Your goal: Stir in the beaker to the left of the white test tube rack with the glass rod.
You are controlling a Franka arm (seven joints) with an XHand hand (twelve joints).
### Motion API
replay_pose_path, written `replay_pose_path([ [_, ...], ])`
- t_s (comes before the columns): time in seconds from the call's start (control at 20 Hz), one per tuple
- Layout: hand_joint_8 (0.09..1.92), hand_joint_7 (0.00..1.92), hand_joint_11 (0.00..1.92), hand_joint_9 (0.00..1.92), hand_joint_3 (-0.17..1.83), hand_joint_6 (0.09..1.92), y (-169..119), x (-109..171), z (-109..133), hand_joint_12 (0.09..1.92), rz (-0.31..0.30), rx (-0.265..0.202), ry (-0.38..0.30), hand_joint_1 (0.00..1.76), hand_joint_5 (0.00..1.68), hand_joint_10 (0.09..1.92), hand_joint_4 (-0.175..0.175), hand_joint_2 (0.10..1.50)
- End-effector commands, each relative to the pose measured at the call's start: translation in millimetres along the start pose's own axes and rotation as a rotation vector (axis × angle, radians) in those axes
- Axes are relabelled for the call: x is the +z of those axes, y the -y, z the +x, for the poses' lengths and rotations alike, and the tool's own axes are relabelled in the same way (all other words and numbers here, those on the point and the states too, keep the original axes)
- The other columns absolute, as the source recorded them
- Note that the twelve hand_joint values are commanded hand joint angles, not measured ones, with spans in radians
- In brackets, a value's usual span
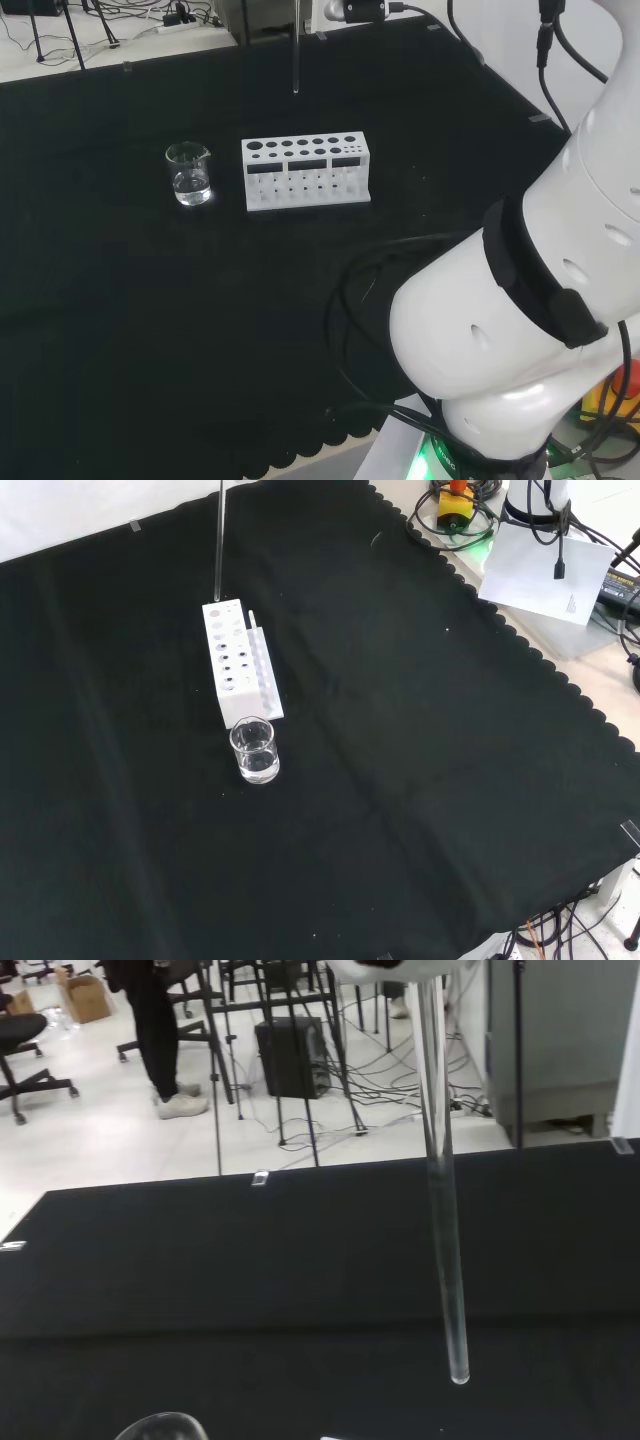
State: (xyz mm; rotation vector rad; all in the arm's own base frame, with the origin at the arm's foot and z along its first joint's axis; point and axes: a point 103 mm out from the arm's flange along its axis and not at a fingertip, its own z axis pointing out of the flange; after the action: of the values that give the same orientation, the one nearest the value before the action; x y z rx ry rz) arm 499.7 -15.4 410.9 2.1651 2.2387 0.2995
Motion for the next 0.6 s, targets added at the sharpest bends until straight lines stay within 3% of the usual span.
replay_pose_path([
  [0.05,1.11,1.11,1.62,1.55,0.02,0.55,4.6,-3.7,12.1,0.73,-0.004,-0.073,-0.006,1.3,1.07,0.89,-0.175,1.06],
  [0.3,1.11,1.11,1.62,1.55,0.01,0.55,-5.5,2.9,32.8,0.73,0.005,-0.108,-0.029,1.3,1.07,0.89,-0.175,1.06],
  [0.55,1.11,1.11,1.62,1.56,0.01,0.55,-16.6,6.1,67.2,0.73,0.015,-0.174,-0.059,1.3,1.07,0.88,-0.175,1.07],
  [0.6,1.11,1.11,1.62,1.56,0.01,0.55,-8.1,-0.9,56.0,0.73,0.01,-0.183,-0.069,1.3,1.07,0.88,-0.175,1.07],
])
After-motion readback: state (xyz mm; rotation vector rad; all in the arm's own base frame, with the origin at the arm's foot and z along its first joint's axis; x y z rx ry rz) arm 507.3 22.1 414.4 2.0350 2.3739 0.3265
